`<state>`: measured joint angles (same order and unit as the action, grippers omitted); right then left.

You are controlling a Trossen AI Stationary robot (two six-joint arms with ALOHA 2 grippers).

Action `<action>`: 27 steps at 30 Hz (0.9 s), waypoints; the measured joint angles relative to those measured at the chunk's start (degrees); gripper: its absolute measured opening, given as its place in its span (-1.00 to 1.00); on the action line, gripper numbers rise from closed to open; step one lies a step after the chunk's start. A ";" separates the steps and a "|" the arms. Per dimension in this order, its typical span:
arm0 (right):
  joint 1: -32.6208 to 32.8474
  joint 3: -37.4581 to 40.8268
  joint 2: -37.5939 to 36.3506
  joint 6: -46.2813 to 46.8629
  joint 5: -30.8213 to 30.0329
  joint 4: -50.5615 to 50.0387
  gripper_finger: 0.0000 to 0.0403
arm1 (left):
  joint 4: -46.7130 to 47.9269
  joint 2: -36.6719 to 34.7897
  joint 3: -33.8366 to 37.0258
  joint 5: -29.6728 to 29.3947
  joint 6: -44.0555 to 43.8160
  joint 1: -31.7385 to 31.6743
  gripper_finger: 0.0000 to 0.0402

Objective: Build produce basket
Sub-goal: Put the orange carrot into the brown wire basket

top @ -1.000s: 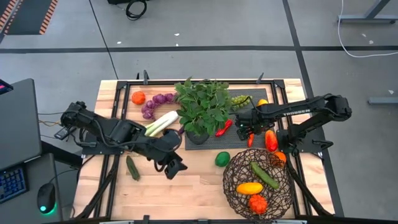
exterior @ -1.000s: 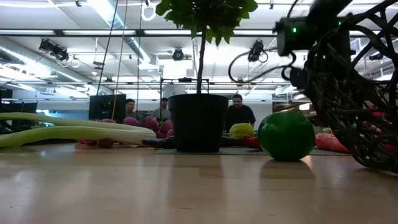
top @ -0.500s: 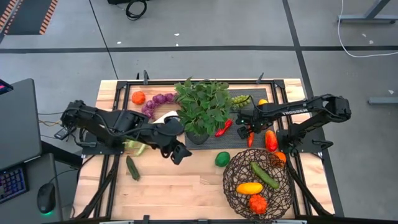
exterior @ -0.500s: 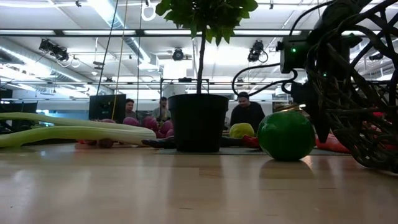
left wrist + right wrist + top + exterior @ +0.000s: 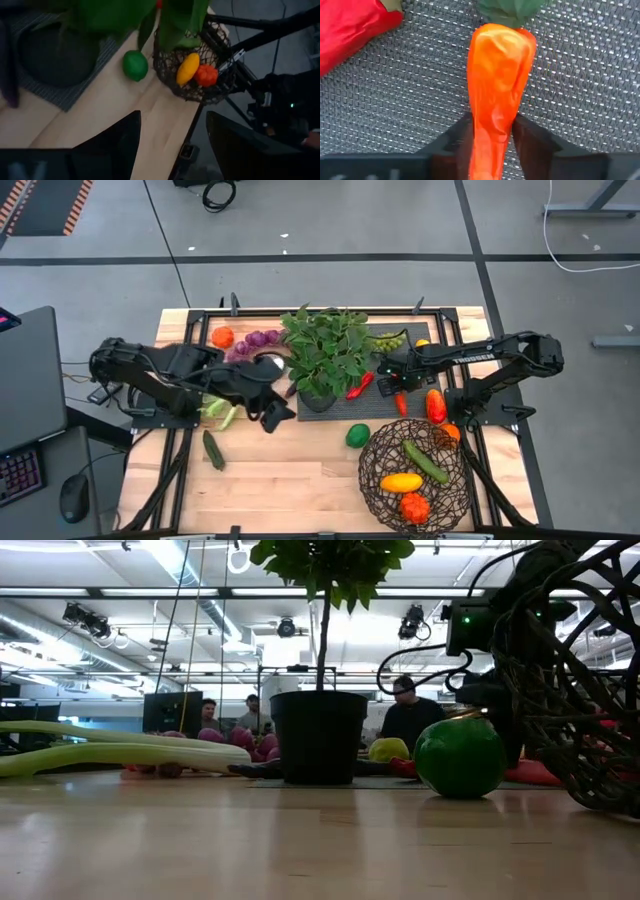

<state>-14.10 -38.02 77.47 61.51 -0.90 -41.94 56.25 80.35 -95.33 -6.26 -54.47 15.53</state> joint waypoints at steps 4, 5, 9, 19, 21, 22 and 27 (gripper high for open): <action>0.20 0.00 -0.18 0.27 3.44 -0.08 -0.57 | 3.57 -3.55 0.02 -0.13 2.88 0.00 0.15; 0.19 -0.01 -0.30 0.17 4.53 -0.07 -0.61 | 4.67 -4.43 0.02 -0.31 3.27 0.00 0.15; 0.47 -1.58 -1.42 -0.03 8.25 -0.70 -0.66 | 8.82 -8.12 0.01 -1.32 3.02 0.00 0.15; 3.29 -19.92 -4.22 -1.24 5.65 -18.19 -0.67 | 10.66 -13.85 0.02 -3.12 3.61 0.00 0.15; 4.62 -24.18 -4.22 -0.80 6.75 -21.20 -0.67 | 10.67 -13.82 0.02 -3.57 4.97 0.02 0.15; 5.46 -26.01 -4.22 -0.04 7.56 -22.31 -0.66 | 10.66 -13.76 0.02 -3.60 5.63 0.02 0.15; 10.66 -33.97 -4.22 4.73 12.56 -25.52 -0.67 | 10.66 -13.61 0.02 -3.59 6.23 0.02 0.15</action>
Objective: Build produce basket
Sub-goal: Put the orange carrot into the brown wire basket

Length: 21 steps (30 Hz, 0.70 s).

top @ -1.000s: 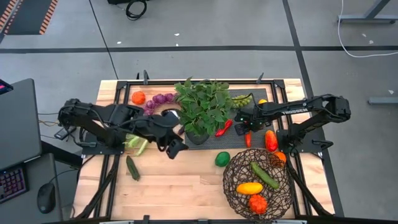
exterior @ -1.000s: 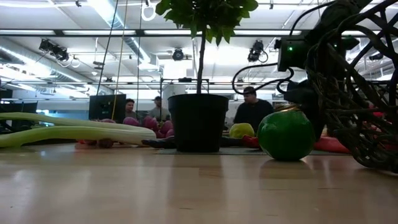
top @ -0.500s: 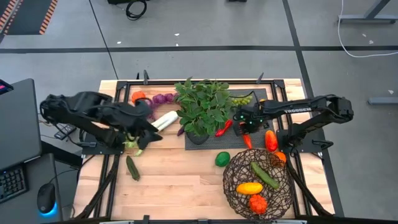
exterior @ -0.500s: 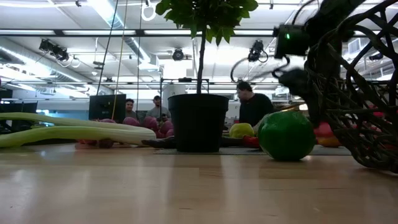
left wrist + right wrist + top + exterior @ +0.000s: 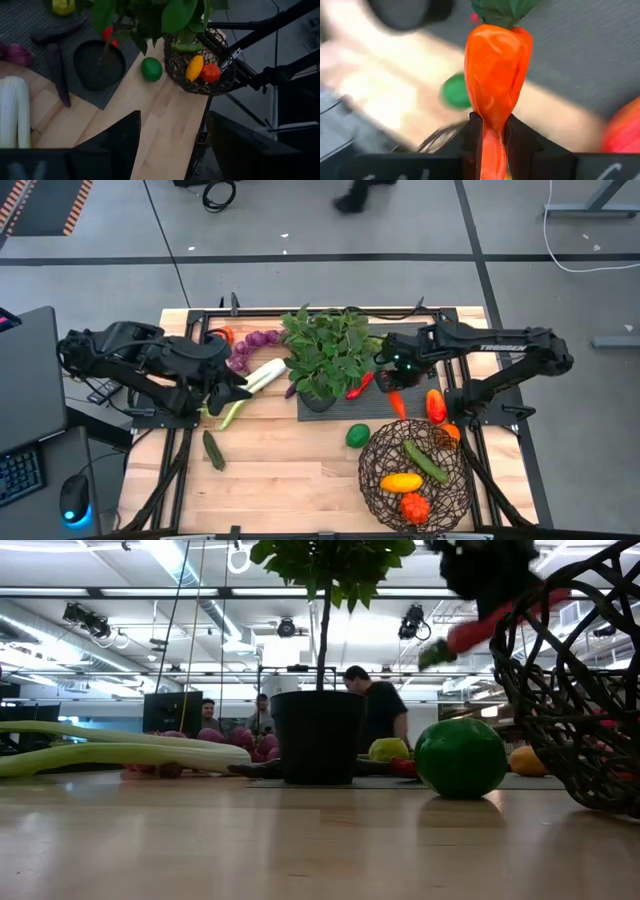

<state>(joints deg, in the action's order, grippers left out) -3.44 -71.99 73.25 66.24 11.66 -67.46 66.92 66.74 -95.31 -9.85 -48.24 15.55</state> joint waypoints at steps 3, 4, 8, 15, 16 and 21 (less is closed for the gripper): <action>4.29 -2.68 0.02 4.26 5.13 -0.14 -0.66 | 0.00 0.00 0.00 -0.44 0.03 0.00 0.15; 6.06 -3.14 0.02 5.69 6.63 -0.04 -0.66 | 0.00 0.00 0.00 -1.22 0.04 0.00 0.15; 14.05 -3.25 0.04 10.62 9.40 -0.47 -0.65 | -0.06 0.00 0.00 -6.85 -0.60 0.00 0.15; 27.91 -3.23 0.04 20.83 4.12 -0.46 -0.65 | -0.79 0.02 0.00 -12.36 -4.49 0.00 0.15; 29.33 -3.23 0.04 21.84 3.23 -0.46 -0.65 | -0.79 0.02 0.00 -12.88 -4.49 0.00 0.15; 33.42 -2.62 0.04 26.19 -1.15 -0.80 -0.65 | -0.76 0.02 0.00 -14.14 -4.86 0.00 0.15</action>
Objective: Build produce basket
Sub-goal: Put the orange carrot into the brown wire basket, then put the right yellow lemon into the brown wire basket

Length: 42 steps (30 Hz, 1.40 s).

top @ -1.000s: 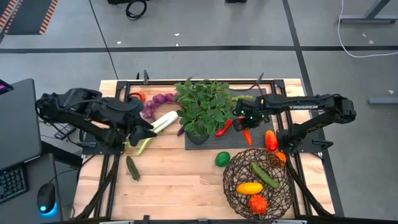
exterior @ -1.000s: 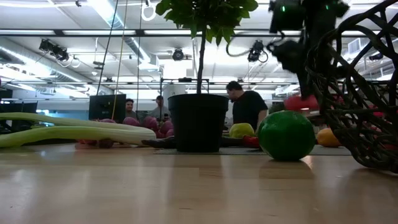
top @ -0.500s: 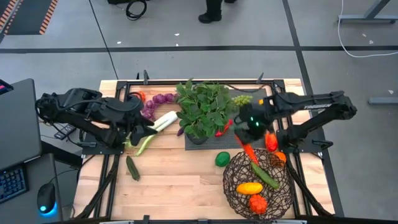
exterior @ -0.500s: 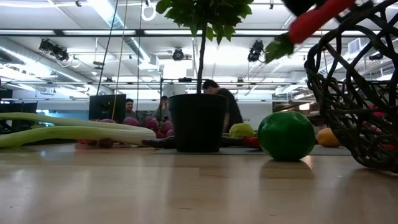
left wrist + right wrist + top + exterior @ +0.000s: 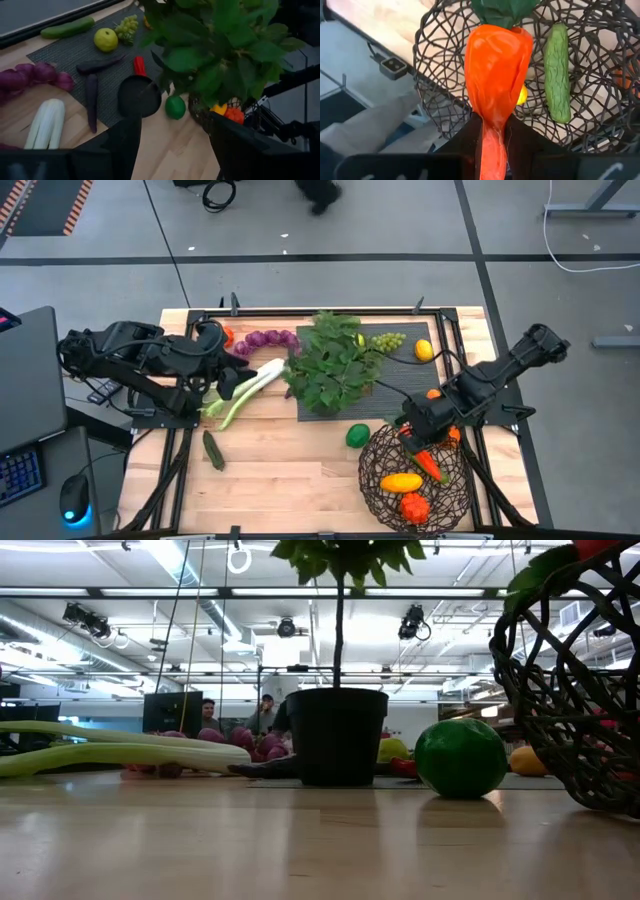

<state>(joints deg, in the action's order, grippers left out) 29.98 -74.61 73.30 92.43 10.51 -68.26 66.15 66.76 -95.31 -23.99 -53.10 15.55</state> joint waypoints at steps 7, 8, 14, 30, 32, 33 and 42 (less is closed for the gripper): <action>3.36 2.24 0.20 4.88 -0.40 1.00 -0.65 | 0.01 0.00 0.00 -0.02 -1.77 0.00 0.15; 3.65 2.61 0.20 5.58 -0.74 0.95 -0.65 | -0.01 0.00 0.00 -0.04 -1.81 -0.01 0.15; 5.20 3.48 0.31 9.63 -2.93 1.36 -0.57 | 0.00 0.00 0.00 -0.02 -2.21 0.00 0.15; 14.23 3.50 0.31 21.90 -5.19 3.13 -0.04 | 0.11 -0.07 0.00 0.00 -1.97 0.00 0.15; 14.70 3.50 0.31 22.07 -5.85 1.94 -0.03 | 0.13 -0.07 0.00 0.00 -1.95 0.00 0.15; 14.73 3.50 0.31 22.03 -6.25 1.42 -0.02 | 0.13 -0.07 0.00 0.00 -1.95 0.00 0.15; 9.63 3.50 0.15 22.30 -19.47 -10.29 0.15 | 0.13 -0.09 0.00 0.08 -2.46 0.00 0.15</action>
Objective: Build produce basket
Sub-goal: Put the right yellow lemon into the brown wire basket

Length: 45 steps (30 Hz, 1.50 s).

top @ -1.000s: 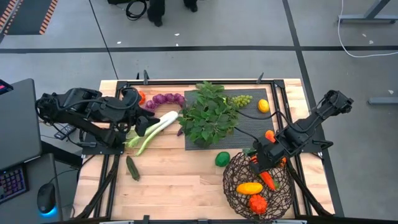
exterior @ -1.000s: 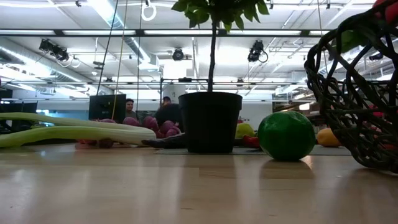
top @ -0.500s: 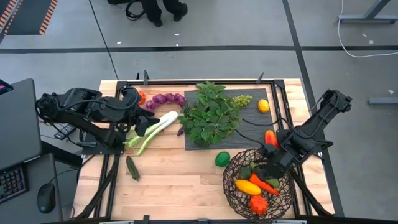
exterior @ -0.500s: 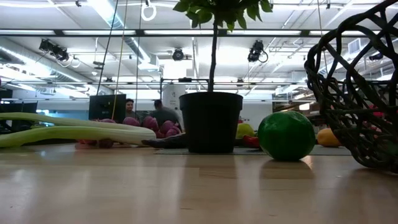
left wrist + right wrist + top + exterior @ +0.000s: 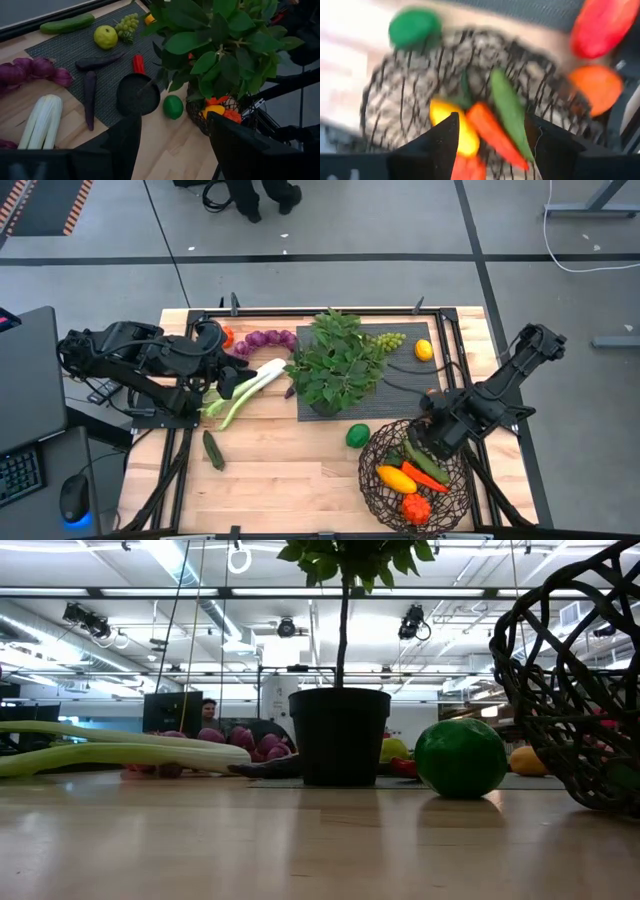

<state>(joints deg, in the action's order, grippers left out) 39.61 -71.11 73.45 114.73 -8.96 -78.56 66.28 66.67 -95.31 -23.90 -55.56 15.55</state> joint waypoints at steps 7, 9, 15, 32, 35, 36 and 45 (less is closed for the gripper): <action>-4.41 0.00 -0.84 1.13 -7.60 -5.00 0.34 | 0.01 0.00 0.00 2.72 -0.87 0.07 0.15; -5.75 0.00 -1.74 1.17 -10.00 -6.08 0.38 | 0.00 -0.02 0.00 3.32 -1.23 0.07 0.15; -10.25 0.00 -5.68 -2.63 -14.76 -6.26 0.45 | 0.03 -0.02 0.00 3.60 -2.29 0.07 0.15; -35.64 2.12 -12.11 -23.67 -19.16 -7.16 0.47 | -1.50 0.66 0.09 3.09 -0.65 -0.02 0.15; -41.64 3.98 -10.98 -31.01 -15.80 -4.96 0.51 | -3.76 1.05 0.04 3.01 2.13 0.00 0.15; -43.51 4.61 -10.64 -32.68 -14.71 -4.16 0.54 | -4.09 1.14 0.06 3.13 2.86 0.00 0.15; -57.97 9.39 -4.01 -48.49 -7.64 6.13 0.79 | -5.20 1.20 0.07 9.37 8.28 0.04 0.15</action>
<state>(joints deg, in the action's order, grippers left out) -18.36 -61.72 69.44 66.24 -16.60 -72.43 61.08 67.88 -95.24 -14.53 -47.28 15.59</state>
